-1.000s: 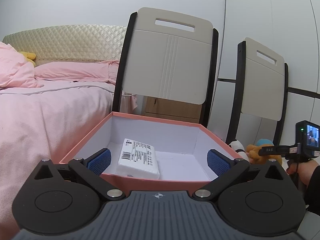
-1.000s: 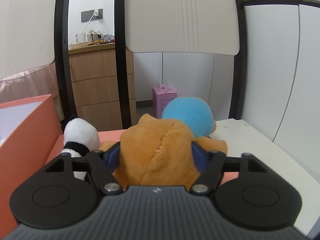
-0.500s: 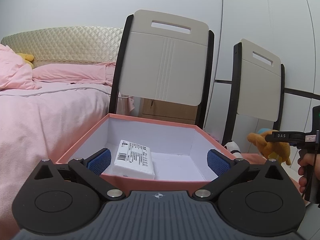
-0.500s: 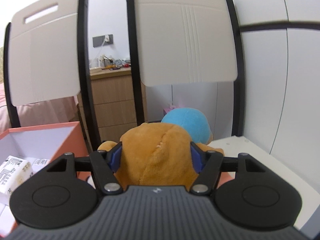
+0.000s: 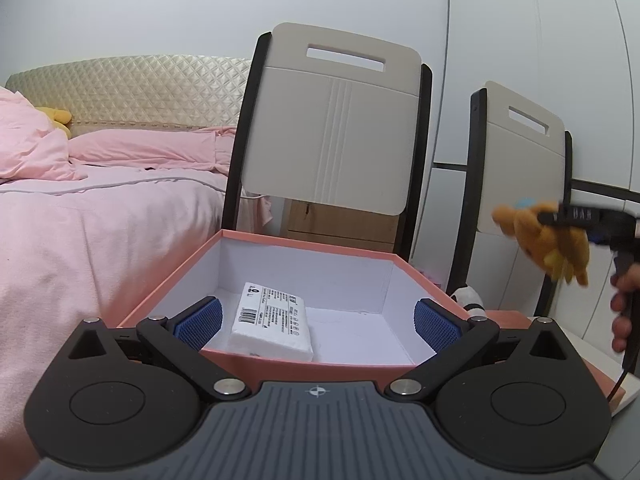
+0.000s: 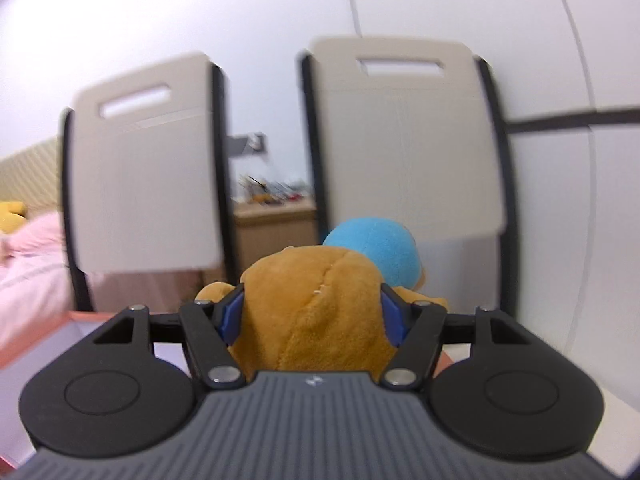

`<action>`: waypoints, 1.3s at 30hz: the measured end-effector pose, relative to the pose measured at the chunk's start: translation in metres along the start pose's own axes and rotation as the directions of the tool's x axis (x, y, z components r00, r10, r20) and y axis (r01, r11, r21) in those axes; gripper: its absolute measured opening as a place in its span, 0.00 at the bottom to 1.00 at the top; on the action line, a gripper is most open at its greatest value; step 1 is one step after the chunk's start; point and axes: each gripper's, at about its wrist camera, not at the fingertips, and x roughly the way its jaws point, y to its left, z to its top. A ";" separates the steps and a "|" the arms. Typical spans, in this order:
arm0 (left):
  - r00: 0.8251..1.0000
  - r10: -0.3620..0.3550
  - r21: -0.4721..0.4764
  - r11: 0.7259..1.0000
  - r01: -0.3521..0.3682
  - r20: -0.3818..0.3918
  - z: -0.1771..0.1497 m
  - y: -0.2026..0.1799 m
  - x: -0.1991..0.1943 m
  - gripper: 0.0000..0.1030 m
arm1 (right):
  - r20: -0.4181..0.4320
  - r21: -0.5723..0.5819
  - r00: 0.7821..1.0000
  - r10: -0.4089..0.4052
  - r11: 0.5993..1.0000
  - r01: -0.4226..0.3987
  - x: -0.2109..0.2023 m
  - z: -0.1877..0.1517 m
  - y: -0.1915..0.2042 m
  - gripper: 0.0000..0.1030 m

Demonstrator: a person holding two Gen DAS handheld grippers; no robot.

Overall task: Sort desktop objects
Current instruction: 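Carry the orange plush with the right gripper into the pink box and release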

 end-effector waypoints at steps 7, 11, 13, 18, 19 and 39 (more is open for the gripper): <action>1.000 0.022 -0.005 1.000 -0.022 0.009 0.003 0.006 0.000 1.00 | -0.030 -0.072 0.973 0.230 0.970 -0.232 0.013 0.030 0.062 0.65; 1.000 0.028 -0.022 0.999 -0.028 0.010 0.005 0.012 0.000 1.00 | -0.121 -0.158 0.940 0.319 0.929 -0.335 0.032 0.033 0.110 0.65; 1.000 0.028 -0.034 0.999 -0.028 0.009 0.006 0.015 0.000 1.00 | -0.178 -0.185 0.923 0.340 0.910 -0.371 0.044 0.029 0.132 0.65; 1.000 0.014 -0.067 0.998 -0.014 0.005 0.009 0.021 0.000 1.00 | -0.349 -0.204 0.867 0.356 0.874 -0.441 0.078 0.010 0.178 0.65; 1.000 0.015 -0.072 0.997 -0.014 0.007 0.009 0.022 0.000 1.00 | -0.374 -0.215 0.860 0.348 0.869 -0.446 0.084 0.005 0.186 0.65; 1.000 0.017 -0.059 0.998 -0.019 -0.024 0.008 0.027 0.004 1.00 | -0.696 -0.184 0.703 0.149 0.909 -0.374 0.173 -0.064 0.205 0.79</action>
